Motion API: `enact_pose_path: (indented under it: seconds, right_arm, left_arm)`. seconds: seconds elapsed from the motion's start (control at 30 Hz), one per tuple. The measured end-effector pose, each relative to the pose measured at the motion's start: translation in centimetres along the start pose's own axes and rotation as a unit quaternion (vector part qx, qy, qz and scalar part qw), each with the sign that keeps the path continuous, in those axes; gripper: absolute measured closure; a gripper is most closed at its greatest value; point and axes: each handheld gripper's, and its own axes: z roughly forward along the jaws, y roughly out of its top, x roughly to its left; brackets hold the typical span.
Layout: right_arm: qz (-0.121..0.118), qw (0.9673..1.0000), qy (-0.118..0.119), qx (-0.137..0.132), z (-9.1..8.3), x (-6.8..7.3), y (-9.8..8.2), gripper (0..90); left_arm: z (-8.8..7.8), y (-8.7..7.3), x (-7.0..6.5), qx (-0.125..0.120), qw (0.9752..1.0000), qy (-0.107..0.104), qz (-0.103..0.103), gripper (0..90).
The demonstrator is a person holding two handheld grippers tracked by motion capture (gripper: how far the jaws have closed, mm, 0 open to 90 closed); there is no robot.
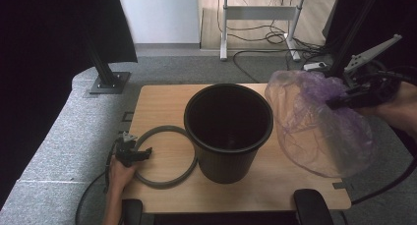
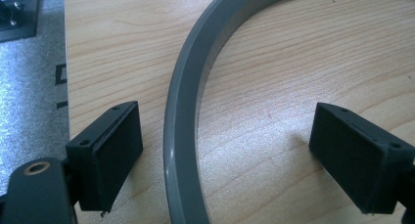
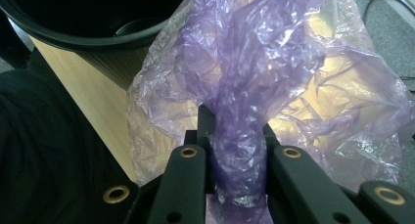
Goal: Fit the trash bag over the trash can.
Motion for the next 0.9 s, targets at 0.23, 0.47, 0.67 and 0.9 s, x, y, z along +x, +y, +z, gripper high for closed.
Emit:
enact_pose_path:
  seconds: [0.23,0.47,0.67,0.9]
  right_arm:
    - [-0.007,0.9999,-0.004,-0.007,-2.6,0.7,0.7,80.6]
    - [-0.025,0.9995,-0.002,-0.018,-4.7,1.9,2.2,80.6]
    - [-0.046,0.9985,0.007,-0.031,-6.0,2.9,4.0,80.6]
    - [-0.069,0.9966,0.021,-0.040,-6.3,4.2,6.6,80.6]
  left_arm:
    - [0.0,0.0,0.0,0.000,1.0000,0.000,0.000,12.3]
    - [0.0,0.0,0.0,0.000,1.0000,0.000,0.000,12.3]
    - [0.0,0.0,0.0,0.000,1.0000,0.000,0.000,12.3]
    - [0.0,0.0,0.0,0.000,1.0000,0.000,0.000,12.3]
